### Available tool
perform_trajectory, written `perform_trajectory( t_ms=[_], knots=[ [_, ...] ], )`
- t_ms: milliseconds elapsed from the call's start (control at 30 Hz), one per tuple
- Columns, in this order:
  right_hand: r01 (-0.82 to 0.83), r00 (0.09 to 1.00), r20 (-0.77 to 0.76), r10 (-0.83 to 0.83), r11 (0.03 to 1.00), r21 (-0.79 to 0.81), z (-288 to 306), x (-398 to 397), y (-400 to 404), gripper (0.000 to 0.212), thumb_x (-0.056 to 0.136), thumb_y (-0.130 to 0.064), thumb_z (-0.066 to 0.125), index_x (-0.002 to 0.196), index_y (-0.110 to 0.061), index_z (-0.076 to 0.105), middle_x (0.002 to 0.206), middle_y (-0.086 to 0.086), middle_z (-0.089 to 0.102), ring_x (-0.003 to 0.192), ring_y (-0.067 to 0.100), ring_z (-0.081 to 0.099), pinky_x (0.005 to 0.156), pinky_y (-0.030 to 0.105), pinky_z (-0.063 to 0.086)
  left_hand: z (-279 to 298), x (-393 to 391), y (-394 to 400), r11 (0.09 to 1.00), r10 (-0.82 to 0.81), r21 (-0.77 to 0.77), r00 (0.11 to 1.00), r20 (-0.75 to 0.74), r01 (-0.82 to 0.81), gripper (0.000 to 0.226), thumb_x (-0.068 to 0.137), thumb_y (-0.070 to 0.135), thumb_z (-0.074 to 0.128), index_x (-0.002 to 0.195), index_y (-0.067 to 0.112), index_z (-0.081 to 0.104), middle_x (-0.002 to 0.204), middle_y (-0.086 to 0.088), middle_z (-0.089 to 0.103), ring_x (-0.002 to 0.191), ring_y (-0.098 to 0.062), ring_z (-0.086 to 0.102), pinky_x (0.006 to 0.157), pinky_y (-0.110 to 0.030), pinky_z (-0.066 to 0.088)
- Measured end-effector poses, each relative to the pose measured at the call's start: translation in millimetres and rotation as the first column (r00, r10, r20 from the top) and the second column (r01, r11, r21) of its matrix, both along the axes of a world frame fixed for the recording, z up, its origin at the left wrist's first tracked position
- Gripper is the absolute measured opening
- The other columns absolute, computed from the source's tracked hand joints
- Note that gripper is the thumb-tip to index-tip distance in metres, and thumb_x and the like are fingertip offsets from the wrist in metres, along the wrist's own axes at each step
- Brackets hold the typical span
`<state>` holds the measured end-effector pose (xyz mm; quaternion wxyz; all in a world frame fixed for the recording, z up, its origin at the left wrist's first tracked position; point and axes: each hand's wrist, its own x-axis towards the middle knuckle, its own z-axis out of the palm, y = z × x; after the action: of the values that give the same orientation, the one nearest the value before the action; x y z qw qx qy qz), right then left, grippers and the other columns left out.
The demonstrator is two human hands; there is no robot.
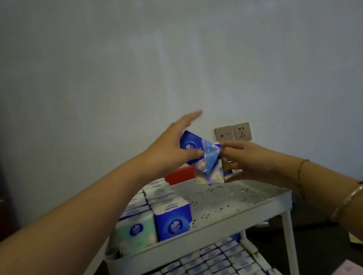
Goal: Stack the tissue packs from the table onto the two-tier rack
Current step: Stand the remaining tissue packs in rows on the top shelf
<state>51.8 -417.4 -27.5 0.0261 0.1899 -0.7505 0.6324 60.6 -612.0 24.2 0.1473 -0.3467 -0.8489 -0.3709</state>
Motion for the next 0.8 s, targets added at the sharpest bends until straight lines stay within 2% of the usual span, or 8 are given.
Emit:
perform_trajectory(
  t_ms=[67, 167, 267, 433, 567, 667, 733, 800],
  knots=[
    [0.003, 1.000, -0.011, -0.003, 1.000, -0.007, -1.1, -4.3, -0.2, 0.024, 0.094, -0.031, 0.053, 0.116, -0.022, 0.060, 0.103, 0.005, 0.070, 0.093, 0.018, 0.068, 0.074, 0.032, 0.058, 2.6, -5.1, -2.2, 0.985, 0.069, 0.153, 0.995, 0.069, -0.079, 0.074, 0.075, 0.009, 0.078, 0.135, 0.028, 0.039, 0.130, 0.004, 0.044, 0.112, -0.014, 0.052, 0.068, -0.018, 0.057],
    [0.001, 1.000, -0.015, -0.002, 0.999, -0.042, -0.8, -8.9, -2.4, 0.020, 0.095, -0.025, 0.052, 0.114, -0.022, 0.059, 0.098, 0.003, 0.071, 0.091, 0.018, 0.068, 0.072, 0.032, 0.058, 5.0, -15.1, -9.0, 0.955, 0.147, 0.236, 0.976, 0.159, -0.182, 0.062, 0.062, 0.015, 0.087, 0.115, 0.014, 0.054, 0.111, 0.000, 0.062, 0.099, -0.014, 0.062, 0.071, -0.023, 0.055],
    [0.045, 0.999, -0.013, -0.045, 0.999, 0.012, 0.1, -10.1, -3.2, 0.014, 0.096, -0.023, 0.051, 0.108, -0.022, 0.058, 0.095, 0.001, 0.069, 0.086, 0.017, 0.067, 0.069, 0.029, 0.060, 3.7, -19.3, -17.0, 0.975, 0.169, 0.130, 0.980, 0.108, -0.182, 0.047, 0.063, 0.009, 0.086, 0.104, 0.012, 0.065, 0.101, -0.003, 0.069, 0.094, -0.015, 0.066, 0.074, -0.027, 0.057],
    [0.040, 0.999, 0.012, -0.042, 0.988, 0.147, -2.4, -12.6, -3.9, 0.027, 0.095, -0.019, 0.052, 0.122, -0.016, 0.050, 0.106, 0.008, 0.066, 0.091, 0.017, 0.067, 0.069, 0.025, 0.058, -8.2, -14.4, -9.9, 0.987, 0.147, -0.058, 0.988, -0.053, -0.150, 0.037, 0.073, 0.004, 0.077, 0.106, 0.019, 0.067, 0.112, 0.005, 0.062, 0.102, -0.009, 0.061, 0.072, -0.021, 0.057],
    [-0.018, 0.999, 0.041, 0.007, 0.962, 0.272, -13.5, -15.8, -8.4, 0.033, 0.092, -0.011, 0.056, 0.123, -0.016, 0.046, 0.116, 0.012, 0.064, 0.102, 0.020, 0.064, 0.087, 0.032, 0.053, -22.3, -19.0, -2.8, 0.953, 0.152, -0.251, 0.984, -0.089, -0.170, 0.041, 0.072, 0.007, 0.078, 0.104, 0.024, 0.059, 0.122, 0.005, 0.052, 0.110, -0.012, 0.053, 0.082, -0.031, 0.056],
    [-0.103, 0.991, 0.118, 0.069, 0.946, 0.308, -21.6, -18.4, -16.1, 0.047, 0.087, -0.002, 0.059, 0.128, -0.017, 0.040, 0.125, 0.012, 0.057, 0.111, 0.023, 0.058, 0.099, 0.037, 0.045, -33.4, -25.5, -2.7, 0.891, 0.161, -0.414, 0.982, -0.100, -0.188, 0.051, 0.067, 0.014, 0.080, 0.106, 0.025, 0.049, 0.115, 0.000, 0.058, 0.100, -0.015, 0.058, 0.076, -0.033, 0.055],
    [-0.141, 0.985, 0.142, 0.097, 0.928, 0.346, -24.7, -19.7, -22.6, 0.059, 0.082, -0.001, 0.065, 0.130, -0.019, 0.036, 0.126, 0.009, 0.054, 0.114, 0.021, 0.056, 0.094, 0.032, 0.049, -39.7, -30.1, -3.8, 0.885, 0.184, -0.420, 0.979, -0.083, -0.202, 0.057, 0.066, 0.018, 0.082, 0.108, 0.025, 0.044, 0.112, 0.000, 0.059, 0.092, -0.014, 0.060, 0.071, -0.030, 0.053],
    [-0.124, 0.988, 0.128, 0.081, 0.918, 0.378, -24.7, -21.0, -28.9, 0.066, 0.079, -0.003, 0.070, 0.131, -0.020, 0.033, 0.121, 0.002, 0.053, 0.106, 0.015, 0.057, 0.076, 0.020, 0.055, -40.8, -31.9, -5.7, 0.890, 0.214, -0.402, 0.976, -0.050, -0.215, 0.066, 0.065, 0.023, 0.084, 0.115, 0.027, 0.041, 0.120, 0.001, 0.057, 0.096, -0.014, 0.060, 0.077, -0.031, 0.055]
  ],
)
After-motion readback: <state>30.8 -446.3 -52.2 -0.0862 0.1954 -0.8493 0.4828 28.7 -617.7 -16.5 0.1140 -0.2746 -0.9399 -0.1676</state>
